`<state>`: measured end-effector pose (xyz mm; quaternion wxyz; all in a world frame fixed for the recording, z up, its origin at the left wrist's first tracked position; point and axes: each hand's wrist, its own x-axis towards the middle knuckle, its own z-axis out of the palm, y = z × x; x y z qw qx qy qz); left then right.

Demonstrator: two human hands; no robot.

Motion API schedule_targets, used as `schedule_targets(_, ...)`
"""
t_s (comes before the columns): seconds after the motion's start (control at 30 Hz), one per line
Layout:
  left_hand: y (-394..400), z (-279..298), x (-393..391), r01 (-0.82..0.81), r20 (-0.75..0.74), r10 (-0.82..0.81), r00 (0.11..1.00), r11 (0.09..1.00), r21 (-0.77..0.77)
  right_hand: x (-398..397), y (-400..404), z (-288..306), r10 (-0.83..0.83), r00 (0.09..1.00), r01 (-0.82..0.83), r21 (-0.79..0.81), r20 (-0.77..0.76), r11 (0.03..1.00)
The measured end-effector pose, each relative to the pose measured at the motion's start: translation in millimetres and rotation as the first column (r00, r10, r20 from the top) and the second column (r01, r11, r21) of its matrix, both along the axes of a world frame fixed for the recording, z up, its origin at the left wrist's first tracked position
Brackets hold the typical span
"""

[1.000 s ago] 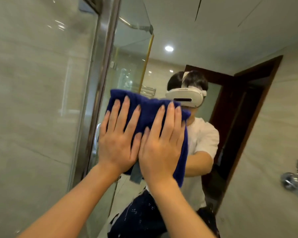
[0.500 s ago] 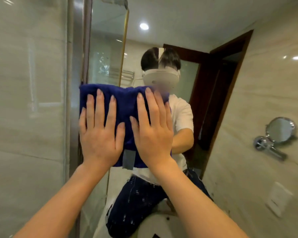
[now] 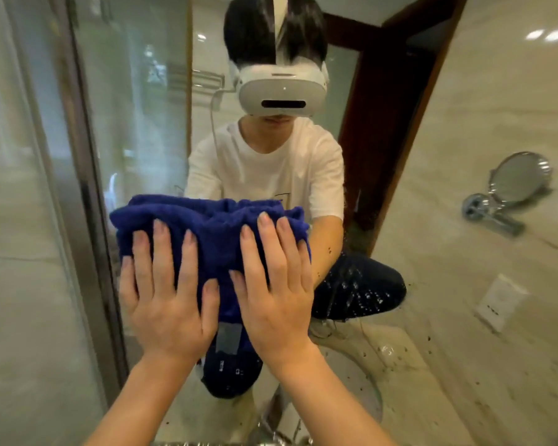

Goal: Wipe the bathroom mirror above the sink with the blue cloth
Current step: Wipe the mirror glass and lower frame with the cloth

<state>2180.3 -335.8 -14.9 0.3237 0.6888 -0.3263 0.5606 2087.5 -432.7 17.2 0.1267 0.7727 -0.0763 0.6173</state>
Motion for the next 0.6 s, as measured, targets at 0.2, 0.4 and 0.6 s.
schedule_targets(0.2, -7.6, 1.4, -9.9, -0.004, -0.038, 0.004, 0.999, 1.0, -0.003, -8.5, -6.7, 8.9, -0.017, 0.999, 0.013, -0.111, -0.037, 0.994)
schedule_targets(0.4, -47.3, 109.9, -41.1, 0.041, 0.007, -0.04, 0.999, 0.998, -0.041, -37.0, -40.7, 107.9, -0.012, 0.994, 0.015, -0.027, 0.113, 1.0)
schedule_targets(0.6, -73.6, 134.0, -66.5, 0.118, 0.095, -0.118, 0.989, 0.993, 0.0, -64.1, -68.0, 115.3, -0.096, 0.979, 0.082, 0.084, 0.181, 0.993)
